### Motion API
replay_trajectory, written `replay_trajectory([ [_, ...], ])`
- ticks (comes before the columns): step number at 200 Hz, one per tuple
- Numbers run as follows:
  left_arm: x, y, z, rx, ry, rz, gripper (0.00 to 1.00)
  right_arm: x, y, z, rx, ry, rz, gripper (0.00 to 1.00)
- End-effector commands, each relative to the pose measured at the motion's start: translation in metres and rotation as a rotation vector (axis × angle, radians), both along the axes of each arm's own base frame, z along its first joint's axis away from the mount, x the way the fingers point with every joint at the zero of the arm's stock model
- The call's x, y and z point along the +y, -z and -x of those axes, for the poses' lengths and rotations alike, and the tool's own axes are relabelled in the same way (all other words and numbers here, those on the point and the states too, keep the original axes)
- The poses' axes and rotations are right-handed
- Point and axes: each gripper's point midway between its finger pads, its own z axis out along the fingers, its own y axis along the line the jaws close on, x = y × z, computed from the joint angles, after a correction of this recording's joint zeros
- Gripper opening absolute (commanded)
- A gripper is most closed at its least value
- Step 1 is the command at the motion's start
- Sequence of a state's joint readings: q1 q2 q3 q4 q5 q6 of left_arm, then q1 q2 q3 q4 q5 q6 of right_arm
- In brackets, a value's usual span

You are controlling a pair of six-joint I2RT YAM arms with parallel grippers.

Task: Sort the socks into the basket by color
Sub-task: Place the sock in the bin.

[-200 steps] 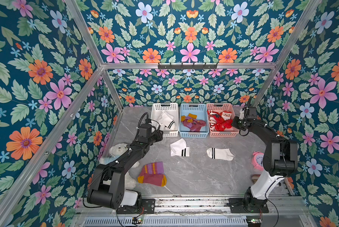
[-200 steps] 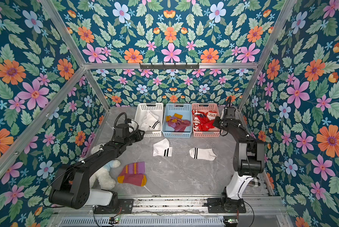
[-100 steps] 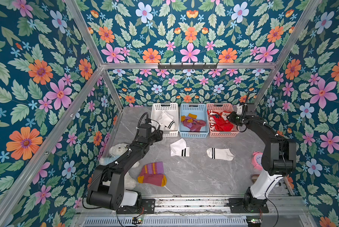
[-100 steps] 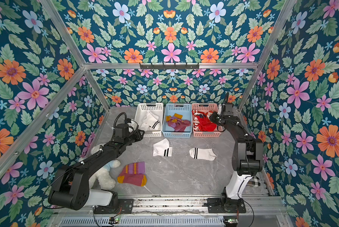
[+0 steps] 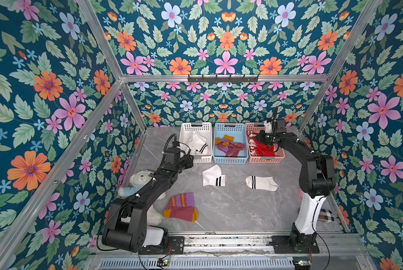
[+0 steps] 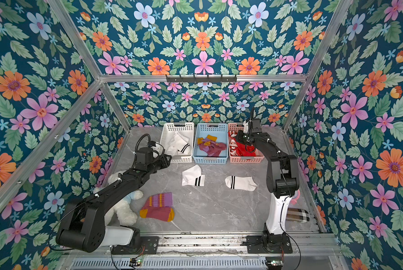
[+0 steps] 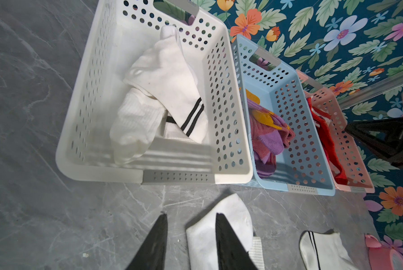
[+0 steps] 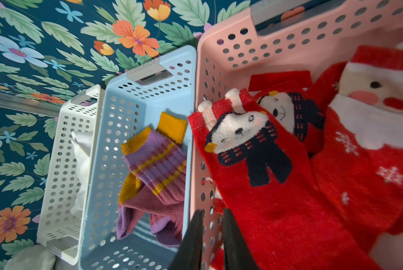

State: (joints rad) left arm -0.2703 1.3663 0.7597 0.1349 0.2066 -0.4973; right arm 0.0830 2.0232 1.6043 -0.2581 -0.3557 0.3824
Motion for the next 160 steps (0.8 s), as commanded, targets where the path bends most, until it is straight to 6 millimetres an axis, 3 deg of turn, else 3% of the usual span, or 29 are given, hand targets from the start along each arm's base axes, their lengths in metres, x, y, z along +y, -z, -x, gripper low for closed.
replay_trajectory([
  [1, 0.001, -0.001, 0.000, -0.003, -0.006, -0.004, 0.38, 0.006, 0.013, -0.001, 0.037, -0.018, -0.018, 0.17],
  [43, -0.001, -0.003, -0.001, -0.010, 0.006, -0.001, 0.38, 0.004, 0.045, -0.013, 0.118, -0.006, -0.002, 0.13],
  [93, -0.005, -0.004, 0.000, -0.015, 0.029, 0.001, 0.38, -0.026, 0.076, -0.018, 0.189, 0.090, 0.010, 0.09],
  [129, -0.010, -0.009, 0.001, -0.034, 0.047, -0.011, 0.39, -0.044, 0.076, -0.017, 0.193, 0.125, 0.015, 0.08],
  [160, -0.020, -0.012, 0.001, -0.043, 0.071, -0.010, 0.40, -0.037, 0.057, -0.013, 0.151, 0.083, -0.012, 0.08],
])
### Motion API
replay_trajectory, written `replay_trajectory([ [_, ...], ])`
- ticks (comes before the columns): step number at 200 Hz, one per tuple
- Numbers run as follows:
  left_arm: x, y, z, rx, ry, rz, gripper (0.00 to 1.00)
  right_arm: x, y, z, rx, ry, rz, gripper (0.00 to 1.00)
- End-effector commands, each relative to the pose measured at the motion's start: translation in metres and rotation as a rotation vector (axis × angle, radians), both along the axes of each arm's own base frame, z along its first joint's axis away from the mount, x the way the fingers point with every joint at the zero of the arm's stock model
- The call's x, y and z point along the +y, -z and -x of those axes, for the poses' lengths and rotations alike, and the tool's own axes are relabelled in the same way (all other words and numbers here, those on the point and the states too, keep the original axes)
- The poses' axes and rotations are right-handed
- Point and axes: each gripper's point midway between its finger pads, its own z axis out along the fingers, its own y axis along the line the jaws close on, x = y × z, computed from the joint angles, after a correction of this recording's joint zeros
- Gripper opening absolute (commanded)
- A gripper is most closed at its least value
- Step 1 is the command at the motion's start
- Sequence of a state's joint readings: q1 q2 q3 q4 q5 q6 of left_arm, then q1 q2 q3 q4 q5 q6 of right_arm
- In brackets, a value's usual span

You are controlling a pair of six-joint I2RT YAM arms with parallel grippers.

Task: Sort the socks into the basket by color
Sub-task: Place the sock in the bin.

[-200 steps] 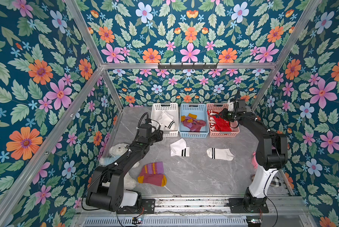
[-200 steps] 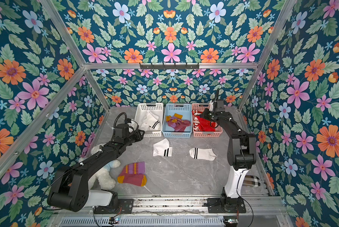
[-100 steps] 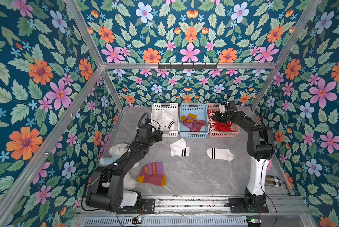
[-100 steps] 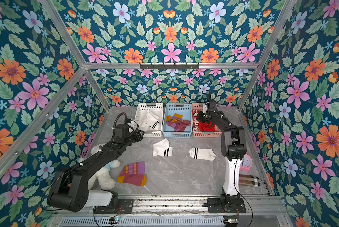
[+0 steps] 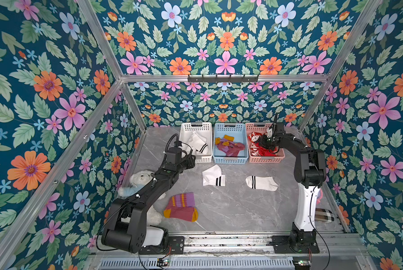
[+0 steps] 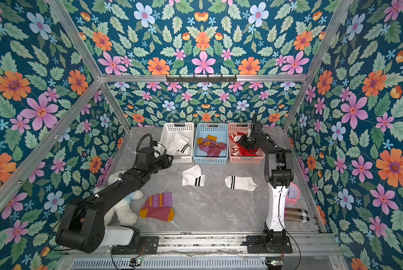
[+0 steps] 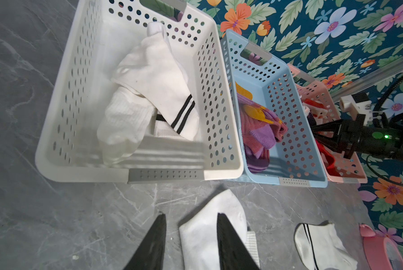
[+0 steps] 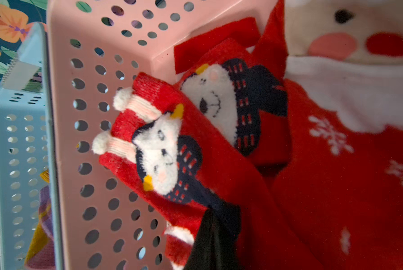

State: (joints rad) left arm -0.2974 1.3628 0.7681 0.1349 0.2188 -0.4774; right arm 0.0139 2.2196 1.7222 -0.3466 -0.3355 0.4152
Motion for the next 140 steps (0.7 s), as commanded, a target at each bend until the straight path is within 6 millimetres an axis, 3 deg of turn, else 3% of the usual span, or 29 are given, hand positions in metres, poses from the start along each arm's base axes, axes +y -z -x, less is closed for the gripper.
replay_trajectory([
  [1, -0.007, -0.007, -0.002, -0.027, 0.024, -0.003, 0.40, 0.004, -0.017, 0.004, -0.030, -0.022, -0.017, 0.08],
  [29, -0.025, -0.012, -0.002, -0.049, 0.065, 0.000, 0.40, 0.016, -0.050, 0.014, -0.102, -0.059, -0.043, 0.11],
  [70, -0.063, -0.015, 0.001, -0.080, 0.143, 0.004, 0.42, 0.019, -0.097, 0.046, -0.199, -0.068, -0.047, 0.15],
  [108, -0.098, -0.011, 0.006, -0.086, 0.208, 0.021, 0.43, 0.024, -0.113, 0.093, -0.239, -0.073, -0.060, 0.17],
  [112, -0.102, -0.009, 0.006, -0.085, 0.215, 0.022, 0.43, 0.023, -0.123, 0.101, -0.261, -0.071, -0.063, 0.17],
  [140, -0.131, 0.005, 0.015, -0.054, 0.273, 0.025, 0.43, 0.021, -0.119, 0.137, -0.275, -0.043, -0.073, 0.18],
])
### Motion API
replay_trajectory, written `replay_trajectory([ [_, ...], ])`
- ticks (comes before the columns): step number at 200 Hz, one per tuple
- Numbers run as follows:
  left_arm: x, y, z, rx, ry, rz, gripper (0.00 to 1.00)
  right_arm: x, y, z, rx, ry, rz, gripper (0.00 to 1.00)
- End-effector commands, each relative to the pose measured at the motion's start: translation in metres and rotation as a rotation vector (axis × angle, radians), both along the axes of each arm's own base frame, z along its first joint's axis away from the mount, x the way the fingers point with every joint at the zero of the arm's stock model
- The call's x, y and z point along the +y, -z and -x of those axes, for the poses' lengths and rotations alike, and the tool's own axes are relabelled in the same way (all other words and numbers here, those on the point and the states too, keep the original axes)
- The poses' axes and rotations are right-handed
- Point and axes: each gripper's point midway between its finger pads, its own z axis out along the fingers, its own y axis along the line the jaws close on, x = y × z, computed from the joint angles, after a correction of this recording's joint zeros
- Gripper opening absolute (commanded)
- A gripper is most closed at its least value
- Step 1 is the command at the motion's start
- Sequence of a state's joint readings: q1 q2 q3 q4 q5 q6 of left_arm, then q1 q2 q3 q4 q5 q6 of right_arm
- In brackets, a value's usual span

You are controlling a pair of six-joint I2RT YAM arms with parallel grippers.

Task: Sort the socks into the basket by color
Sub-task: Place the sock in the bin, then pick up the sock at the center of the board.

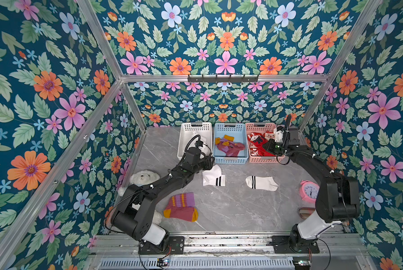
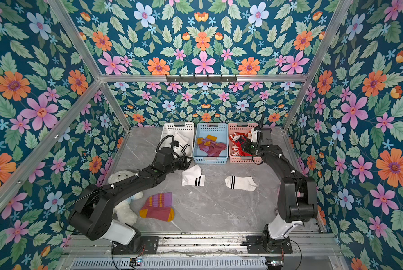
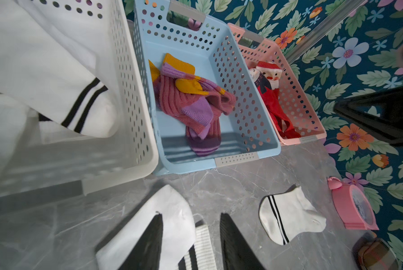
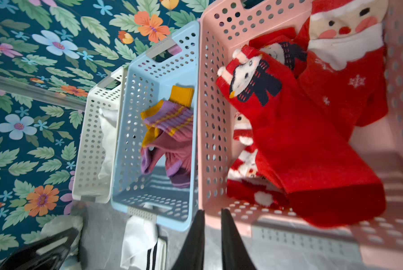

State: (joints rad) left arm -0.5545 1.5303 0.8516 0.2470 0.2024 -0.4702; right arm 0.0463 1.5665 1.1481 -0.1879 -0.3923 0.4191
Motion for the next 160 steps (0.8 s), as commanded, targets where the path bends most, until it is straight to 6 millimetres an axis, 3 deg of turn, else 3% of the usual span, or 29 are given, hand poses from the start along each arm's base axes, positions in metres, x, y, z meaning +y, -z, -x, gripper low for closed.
replay_trajectory([
  [1, -0.021, -0.002, 0.001, -0.015, 0.029, 0.028, 0.43, -0.002, -0.006, 0.017, -0.040, 0.026, -0.025, 0.18],
  [33, -0.056, 0.021, 0.020, 0.035, 0.096, 0.027, 0.43, -0.009, 0.011, 0.052, -0.014, 0.067, -0.017, 0.20],
  [70, -0.098, 0.043, 0.040, 0.063, 0.161, 0.028, 0.43, -0.014, 0.018, 0.077, 0.000, 0.100, -0.018, 0.21],
  [120, -0.147, 0.070, 0.052, 0.036, 0.232, -0.127, 0.43, -0.024, 0.020, 0.095, 0.004, 0.139, -0.010, 0.22],
  [160, -0.169, 0.090, 0.057, 0.025, 0.270, -0.232, 0.43, -0.035, 0.020, 0.105, 0.008, 0.173, -0.012, 0.23],
])
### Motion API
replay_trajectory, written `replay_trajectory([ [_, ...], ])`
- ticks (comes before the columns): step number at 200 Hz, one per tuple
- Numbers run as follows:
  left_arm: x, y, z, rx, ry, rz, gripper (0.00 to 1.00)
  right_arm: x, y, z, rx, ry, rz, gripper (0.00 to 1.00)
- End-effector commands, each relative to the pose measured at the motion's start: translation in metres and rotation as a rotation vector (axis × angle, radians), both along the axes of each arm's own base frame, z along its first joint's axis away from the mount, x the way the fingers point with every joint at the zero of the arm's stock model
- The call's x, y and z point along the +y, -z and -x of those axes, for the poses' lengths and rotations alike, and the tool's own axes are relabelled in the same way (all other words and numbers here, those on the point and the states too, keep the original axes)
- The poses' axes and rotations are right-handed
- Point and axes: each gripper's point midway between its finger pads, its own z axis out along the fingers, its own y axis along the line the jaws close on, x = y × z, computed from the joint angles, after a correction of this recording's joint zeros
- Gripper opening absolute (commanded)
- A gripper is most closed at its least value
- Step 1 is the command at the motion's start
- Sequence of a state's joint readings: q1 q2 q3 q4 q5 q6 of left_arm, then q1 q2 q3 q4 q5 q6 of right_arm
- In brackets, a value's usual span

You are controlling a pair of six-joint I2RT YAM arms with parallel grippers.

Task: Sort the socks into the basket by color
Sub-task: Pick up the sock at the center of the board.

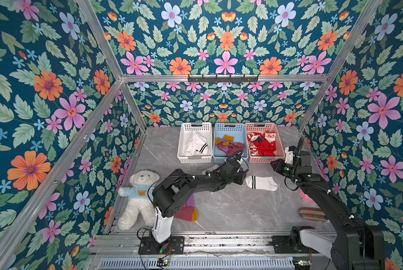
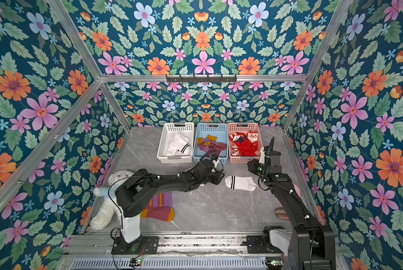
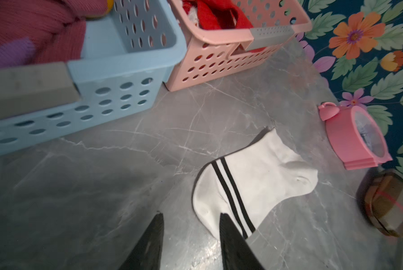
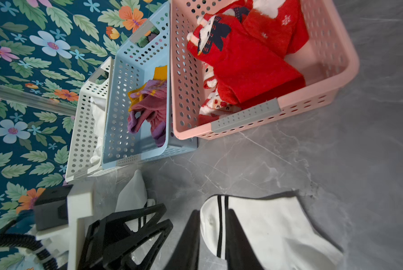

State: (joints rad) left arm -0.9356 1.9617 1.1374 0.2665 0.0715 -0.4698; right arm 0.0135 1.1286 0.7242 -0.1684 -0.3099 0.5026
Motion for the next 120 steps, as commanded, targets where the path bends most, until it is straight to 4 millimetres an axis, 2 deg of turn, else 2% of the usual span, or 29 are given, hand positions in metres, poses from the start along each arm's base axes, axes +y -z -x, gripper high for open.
replay_trajectory([
  [1, -0.001, 0.012, -0.001, -0.031, 0.003, -0.092, 0.43, -0.006, 0.001, 0.005, 0.012, 0.027, -0.005, 0.23],
  [74, -0.031, 0.028, 0.005, -0.087, 0.060, -0.196, 0.43, -0.018, -0.001, 0.017, 0.012, 0.058, 0.003, 0.26],
  [120, -0.037, 0.038, 0.010, -0.104, 0.068, -0.267, 0.40, -0.020, -0.001, 0.020, 0.011, 0.064, 0.004, 0.27],
])
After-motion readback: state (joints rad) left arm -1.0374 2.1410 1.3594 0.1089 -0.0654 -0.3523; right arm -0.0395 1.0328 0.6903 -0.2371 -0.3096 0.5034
